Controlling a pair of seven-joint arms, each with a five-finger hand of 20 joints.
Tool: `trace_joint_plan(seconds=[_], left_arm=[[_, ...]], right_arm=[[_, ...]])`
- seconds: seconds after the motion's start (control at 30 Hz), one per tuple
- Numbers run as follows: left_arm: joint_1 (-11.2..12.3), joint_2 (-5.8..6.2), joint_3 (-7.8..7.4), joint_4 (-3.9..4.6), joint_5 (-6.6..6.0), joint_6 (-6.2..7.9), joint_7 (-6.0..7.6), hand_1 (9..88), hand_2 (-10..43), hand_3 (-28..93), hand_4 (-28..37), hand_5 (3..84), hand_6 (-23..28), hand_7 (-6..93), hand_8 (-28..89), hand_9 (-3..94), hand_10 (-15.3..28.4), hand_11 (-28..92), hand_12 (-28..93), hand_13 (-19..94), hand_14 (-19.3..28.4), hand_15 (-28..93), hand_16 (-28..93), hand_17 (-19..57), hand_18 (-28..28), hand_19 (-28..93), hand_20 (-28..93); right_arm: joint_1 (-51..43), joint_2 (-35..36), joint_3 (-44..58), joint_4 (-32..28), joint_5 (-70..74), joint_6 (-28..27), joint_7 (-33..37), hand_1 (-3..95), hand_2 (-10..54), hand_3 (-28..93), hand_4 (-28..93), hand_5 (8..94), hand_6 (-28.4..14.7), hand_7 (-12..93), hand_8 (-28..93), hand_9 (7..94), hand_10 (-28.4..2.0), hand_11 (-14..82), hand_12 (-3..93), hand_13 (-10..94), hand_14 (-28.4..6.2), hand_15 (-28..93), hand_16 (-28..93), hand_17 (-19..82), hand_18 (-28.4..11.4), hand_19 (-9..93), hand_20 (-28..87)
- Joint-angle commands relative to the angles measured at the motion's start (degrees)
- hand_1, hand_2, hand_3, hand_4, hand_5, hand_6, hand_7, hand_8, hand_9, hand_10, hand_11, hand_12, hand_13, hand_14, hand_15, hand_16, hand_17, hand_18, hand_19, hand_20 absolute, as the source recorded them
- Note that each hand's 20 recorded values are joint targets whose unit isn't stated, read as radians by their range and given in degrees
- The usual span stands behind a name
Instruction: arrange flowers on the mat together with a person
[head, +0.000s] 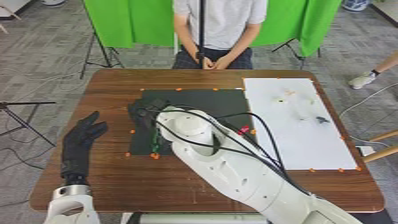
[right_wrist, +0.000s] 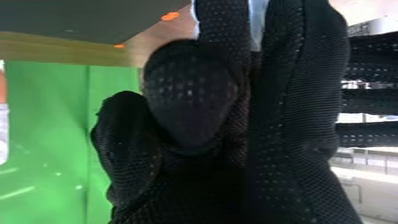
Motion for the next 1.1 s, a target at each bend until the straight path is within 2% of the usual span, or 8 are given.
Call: trace_joint_plan(seconds=[0.03, 0.47, 0.73, 0.77, 0.83, 1.0, 1.03, 1.1], left_arm=[[0.4, -0.23, 0.26, 0.48, 0.01, -0.97, 0.11, 17.1, 16.5, 63, -28.3, 44.0, 2.0, 5.7, -2, 48.0, 12.1, 14, 16, 40, 16.2, 16, 1, 10.8, 10.7, 8, 18], [0.4, -0.26, 0.12, 0.38, 0.22, -1.3, -0.09, 17.3, 14.5, 64, -28.3, 48.0, 3.4, 11.4, -4, 51.2, 14.6, 19, 16, 41, 17.4, 19, 1, 10.7, 10.9, 9, 18], [2.0, -0.27, -0.76, -0.55, 0.43, -1.4, -0.65, 17.3, 13.8, 64, -28.3, 50.2, 4.0, 15.7, -7, 52.9, 15.8, 24, 14, 41, 18.2, 23, -1, 10.5, 11.1, 10, 18], [2.0, -0.32, -0.78, -0.56, 0.45, -1.57, -0.62, 17.3, 13.7, 64, -28.3, 50.1, 4.0, 15.7, -7, 52.8, 15.8, 24, 14, 41, 18.3, 23, -2, 10.5, 11.1, 10, 18], [2.5, -0.54, -1.0, -0.87, 0.68, -1.89, -0.96, 17.4, 13.4, 64, -28.3, 50.1, 4.0, 15.9, -7, 52.8, 15.9, 24, 14, 41, 18.3, 24, -2, 10.5, 11.1, 10, 18], [3.5, -0.74, -1.3, -1.51, 0.84, -2.44, -1.25, 17.3, 13.1, 65, -28.3, 49.9, 4.0, 15.8, -7, 52.7, 15.9, 24, 14, 41, 18.4, 24, -2, 10.3, 11.2, 10, 17], [3.7, -0.84, -1.51, -1.55, 0.97, -2.66, -1.39, 17.3, 13.0, 65, -28.3, 49.9, 3.9, 15.8, -7, 52.7, 15.9, 24, 14, 41, 18.4, 24, -2, 10.3, 11.2, 10, 17], [2.6, -0.89, -1.63, -1.09, 1.22, -3.21, -2.32, 17.3, 12.9, 65, -28.3, 49.8, 3.8, 15.8, -7, 52.6, 15.9, 24, 14, 41, 18.4, 24, -2, 10.2, 11.3, 10, 17]], right_arm=[[0.1, -0.3, 0.0, 0.6, -2.1, 0.6, 0.2, 83.3, -9.5, -28, 50, 69.9, 5.8, 21, -12, 87.4, -7.9, 8.0, 36.7, 94, 0.1, 51, 26, 65, -9.7, 93, 37], [1.2, 0.8, 0.6, -0.4, -0.7, 0.3, 0.4, 83.1, -9.5, -28, 46, 70.5, 4.4, 19, -3, 87.7, -8.8, 9.5, 35.6, 94, 0.0, 50, 27, 65, -9.5, 93, 37], [1.1, 8.8, 5.6, -15.0, 13.0, 7.0, 3.2, 80.2, -9.5, -28, 47, 69.8, 2.6, 17, -1, 86.9, -10.0, 14.0, 31.5, 94, -0.2, 50, 26, 65, -9.5, 93, 36], [0.2, 9.8, 7.7, -17.0, 16.6, 7.9, 3.7, 66.1, -9.5, 12, 19, 68.8, 2.4, 17, 0, 86.0, -10.4, 14.6, 30.7, 94, -0.5, 49, 26, 64, -8.1, 93, 36], [-2.9, 11.2, 13.4, -20.6, 21.9, 8.9, 3.0, 53.5, -9.5, 48, -9, 67.2, 1.7, 17, -2, 82.9, -11.6, 18.1, 25.1, 93, -1.4, 44, 29, 62, -9.3, 92, 29], [-12.1, 15.0, 28.0, -27.5, 39.0, 12.9, -0.3, 37.5, -9.5, 64, -17, 62.8, -0.4, 15, -9, 74.0, -14.4, 16.5, 20.0, 80, -8.3, 33, 26, 48, -14.7, 75, 27], [-14.4, 15.6, 31.1, -28.2, 42.3, 13.3, -2.7, 31.3, -7.5, 66, -17, 60.5, -1.6, 13, -9, 68.3, -15.7, 13.6, 18.7, 67, -13.3, 27, 24, 38, -17.0, 61, 30], [-18.2, 15.9, 38.5, -28.8, 51.6, 9.1, -5.6, 25.3, -4.4, 65, -16, 56.6, -2.8, 11, -8, 58.8, -17.1, 8.7, 16.6, 55, -16.2, 18, 23, 30, -17.7, 43, 32]])
